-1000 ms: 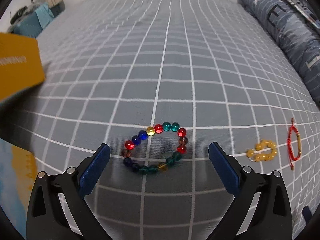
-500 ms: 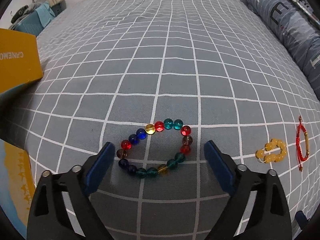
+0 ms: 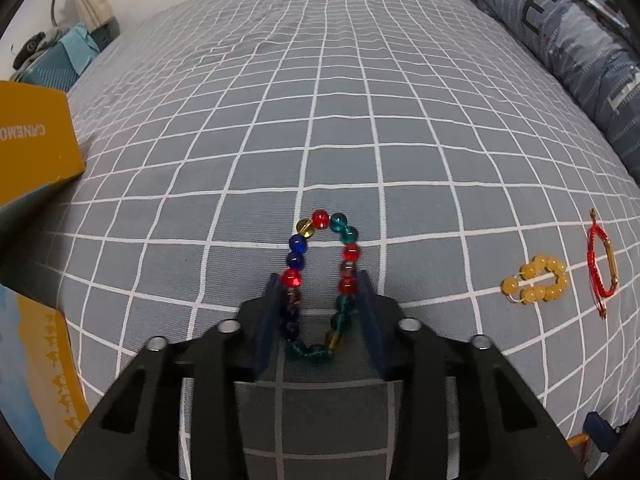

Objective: Organize jewelry
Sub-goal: 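Grasp the multicolour glass bead bracelet with left tool while right tool grasps the red cord bracelet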

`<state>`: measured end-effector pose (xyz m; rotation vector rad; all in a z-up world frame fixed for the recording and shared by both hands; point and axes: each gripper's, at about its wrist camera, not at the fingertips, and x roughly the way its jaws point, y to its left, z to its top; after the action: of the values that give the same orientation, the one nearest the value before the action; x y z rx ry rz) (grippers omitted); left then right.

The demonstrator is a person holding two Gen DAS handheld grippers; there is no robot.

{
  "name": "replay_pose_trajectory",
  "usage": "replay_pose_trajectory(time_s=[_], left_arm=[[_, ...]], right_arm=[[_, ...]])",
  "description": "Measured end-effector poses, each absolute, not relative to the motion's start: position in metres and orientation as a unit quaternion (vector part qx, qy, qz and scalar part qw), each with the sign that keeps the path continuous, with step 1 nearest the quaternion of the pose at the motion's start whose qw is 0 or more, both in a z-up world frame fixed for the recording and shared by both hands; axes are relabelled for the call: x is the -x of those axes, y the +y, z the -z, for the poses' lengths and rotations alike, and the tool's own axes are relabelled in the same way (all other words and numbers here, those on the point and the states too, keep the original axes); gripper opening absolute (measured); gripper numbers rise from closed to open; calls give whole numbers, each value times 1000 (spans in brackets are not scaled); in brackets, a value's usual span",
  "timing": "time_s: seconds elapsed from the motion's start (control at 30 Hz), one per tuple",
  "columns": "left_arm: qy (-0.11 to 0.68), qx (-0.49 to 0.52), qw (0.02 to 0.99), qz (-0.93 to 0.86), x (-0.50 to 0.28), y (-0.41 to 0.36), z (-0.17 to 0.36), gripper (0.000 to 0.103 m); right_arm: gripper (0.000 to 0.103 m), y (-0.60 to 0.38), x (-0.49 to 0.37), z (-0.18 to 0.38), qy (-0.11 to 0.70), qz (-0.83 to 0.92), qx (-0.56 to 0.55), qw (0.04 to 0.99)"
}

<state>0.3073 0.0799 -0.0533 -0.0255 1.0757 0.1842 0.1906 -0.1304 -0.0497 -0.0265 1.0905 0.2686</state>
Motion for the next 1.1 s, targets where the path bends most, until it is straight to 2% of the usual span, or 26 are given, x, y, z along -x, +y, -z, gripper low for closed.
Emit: replay_pose_trajectory(time_s=[0.07,0.13,0.17,0.2,0.67,0.7,0.73,0.77,0.83,0.87,0.9,1.1], left_arm=[[512,12,855,-86,-306,79,53,20],[511,13,856,-84,-305,79,52,19],[510,14,856,-83,-304,80,51,19],[509,16,857,-82,-304,80,51,19],[496,22,864,-79,-296,83,38,18],[494,22,866,-80,-296,83,36,17],[493,22,866,-80,-295,83,35,0],[493,21,866,-81,-295,83,35,0],[495,20,865,-80,-295,82,35,0],[497,20,864,-80,-295,83,37,0],[498,20,863,-81,-295,84,39,0],[499,24,861,-91,-296,90,40,3]], right_arm=[[36,-130,-191,50,517,-126,14,847],[34,-130,-191,49,516,-126,15,847],[23,-131,-191,49,514,-125,15,849],[0,-132,-190,48,510,-121,16,851],[0,-131,-188,42,497,-112,24,860],[0,-131,-187,41,498,-113,28,859],[2,-131,-187,42,503,-114,26,856],[3,-132,-188,43,505,-111,23,856],[17,-133,-188,43,506,-105,22,856],[31,-134,-188,43,505,-109,16,856],[39,-135,-187,43,505,-111,11,856],[40,-132,-186,44,513,-119,17,850]])
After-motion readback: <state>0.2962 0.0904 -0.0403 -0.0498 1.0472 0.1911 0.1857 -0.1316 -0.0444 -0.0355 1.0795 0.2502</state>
